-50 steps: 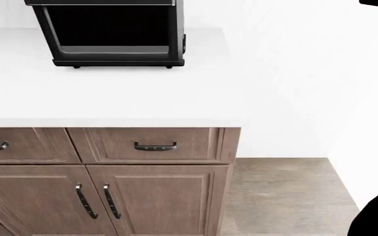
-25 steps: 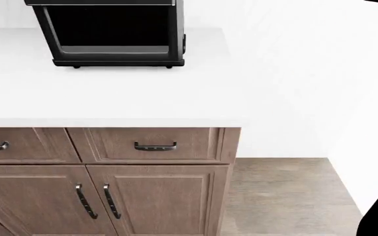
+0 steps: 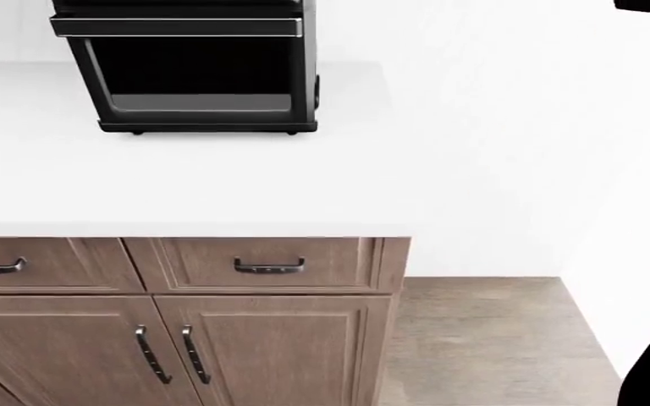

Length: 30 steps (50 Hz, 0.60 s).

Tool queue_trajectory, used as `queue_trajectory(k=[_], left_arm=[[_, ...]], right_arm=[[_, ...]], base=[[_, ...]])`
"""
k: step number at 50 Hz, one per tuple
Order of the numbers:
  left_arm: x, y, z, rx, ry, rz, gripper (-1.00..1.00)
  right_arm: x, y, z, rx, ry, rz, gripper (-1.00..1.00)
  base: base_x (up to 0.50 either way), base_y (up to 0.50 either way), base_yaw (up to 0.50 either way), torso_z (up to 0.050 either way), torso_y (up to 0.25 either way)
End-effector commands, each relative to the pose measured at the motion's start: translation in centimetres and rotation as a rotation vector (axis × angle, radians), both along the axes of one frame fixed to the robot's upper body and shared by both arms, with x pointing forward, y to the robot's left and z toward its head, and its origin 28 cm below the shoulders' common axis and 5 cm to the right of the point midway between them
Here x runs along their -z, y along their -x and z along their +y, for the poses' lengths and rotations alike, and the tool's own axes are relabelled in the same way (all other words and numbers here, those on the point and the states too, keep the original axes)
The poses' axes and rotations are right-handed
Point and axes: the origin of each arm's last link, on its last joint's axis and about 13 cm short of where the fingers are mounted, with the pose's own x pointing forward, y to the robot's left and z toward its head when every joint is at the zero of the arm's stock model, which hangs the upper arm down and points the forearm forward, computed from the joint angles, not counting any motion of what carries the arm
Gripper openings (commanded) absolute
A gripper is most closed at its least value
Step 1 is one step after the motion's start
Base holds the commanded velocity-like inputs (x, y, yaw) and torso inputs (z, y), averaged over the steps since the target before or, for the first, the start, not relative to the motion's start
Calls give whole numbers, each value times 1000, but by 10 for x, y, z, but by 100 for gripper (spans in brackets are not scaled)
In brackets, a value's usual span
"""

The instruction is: Turn on the toaster oven by setting the timer.

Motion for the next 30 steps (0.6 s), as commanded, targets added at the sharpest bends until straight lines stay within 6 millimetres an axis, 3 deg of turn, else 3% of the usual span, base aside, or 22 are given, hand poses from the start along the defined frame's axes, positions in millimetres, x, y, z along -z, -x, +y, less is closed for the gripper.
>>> queue_trajectory(k=[1,21,30], left_arm=[[0,2,0,0,5,-4,100],[2,1,1,-21,41,9,100],[2,2,1,-28,24,11,100]], right_arm=[[0,0,0,-2,6,2,100],[1,1,0,4,6,3,100],[0,0,-1,5,10,5,100]], base=[[0,0,0,50,0],[0,0,0,49,0],[0,405,0,0,0]])
